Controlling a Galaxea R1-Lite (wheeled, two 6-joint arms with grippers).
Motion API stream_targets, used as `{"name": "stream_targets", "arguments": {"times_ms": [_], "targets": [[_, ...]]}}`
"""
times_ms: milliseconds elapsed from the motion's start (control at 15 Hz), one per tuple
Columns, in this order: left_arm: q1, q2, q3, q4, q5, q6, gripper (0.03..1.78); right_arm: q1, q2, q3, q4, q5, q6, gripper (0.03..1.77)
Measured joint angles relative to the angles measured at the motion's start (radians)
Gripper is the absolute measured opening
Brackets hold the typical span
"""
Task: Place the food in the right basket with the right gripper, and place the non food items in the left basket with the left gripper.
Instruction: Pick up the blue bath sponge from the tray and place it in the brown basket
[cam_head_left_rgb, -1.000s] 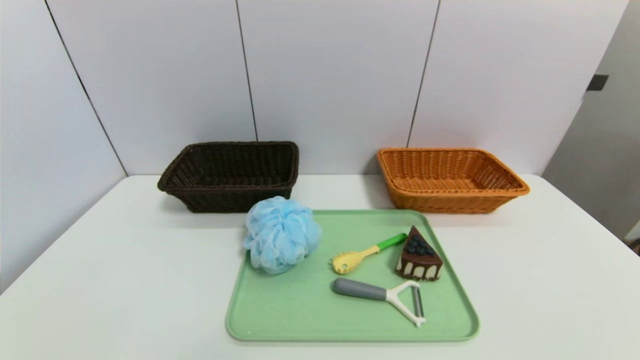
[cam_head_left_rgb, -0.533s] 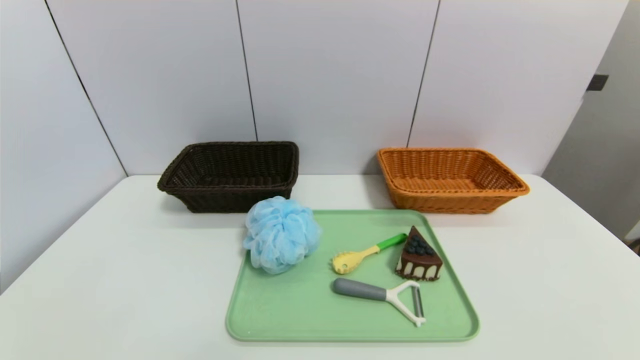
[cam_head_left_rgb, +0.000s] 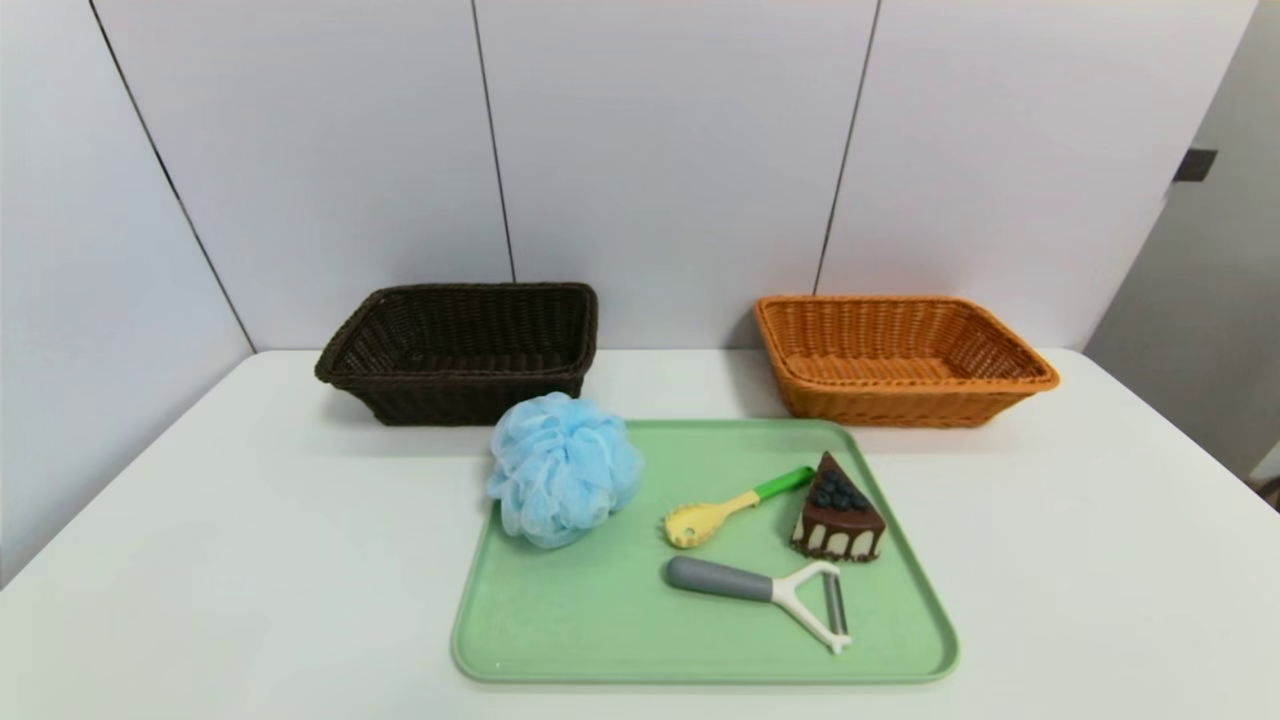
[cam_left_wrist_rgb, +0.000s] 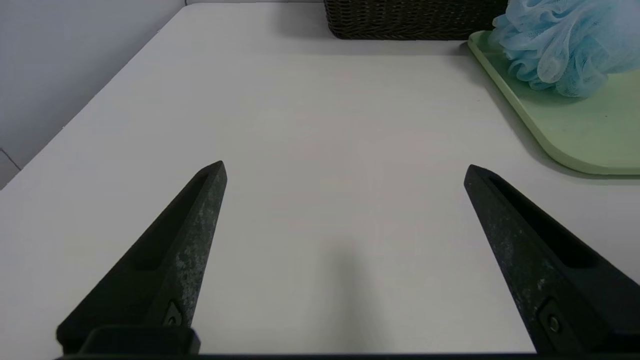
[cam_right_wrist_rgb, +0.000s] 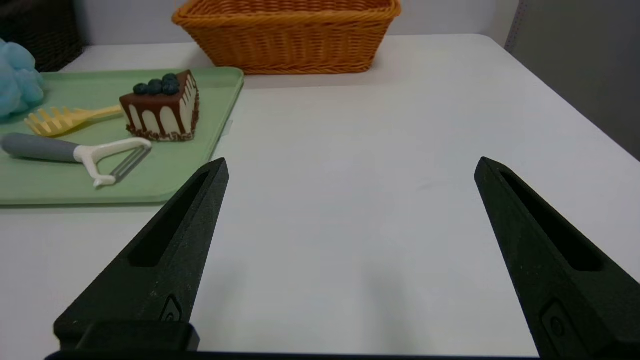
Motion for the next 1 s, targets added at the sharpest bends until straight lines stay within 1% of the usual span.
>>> {"name": "stream_targets", "arguments": {"times_ms": [133, 200, 333, 467, 800, 1000], "targets": [[0.0, 0.001, -0.066, 0.033, -0.003, 0.002, 1.69, 0.0, 0.0, -0.074, 0.039, -0.001, 0.001, 1.7], [0.0, 0.007, -0.123, 0.076, -0.004, 0.002, 1.69, 0.0, 0.0, -0.129, 0.087, 0.002, -0.001, 1.7], [0.0, 0.046, -0.281, 0.205, -0.007, 0.001, 1.69, 0.0, 0.013, -0.272, 0.222, 0.019, -0.002, 1.7], [-0.001, 0.133, -0.414, 0.317, -0.008, -0.006, 1.69, 0.001, 0.071, -0.381, 0.322, 0.03, -0.001, 1.7], [-0.001, 0.456, -0.73, 0.476, -0.013, -0.088, 1.69, 0.01, 0.361, -0.611, 0.409, 0.032, 0.0, 1.7], [-0.002, 0.641, -0.877, 0.527, -0.054, -0.091, 1.69, 0.013, 0.551, -0.724, 0.472, 0.039, -0.001, 1.7]]}}
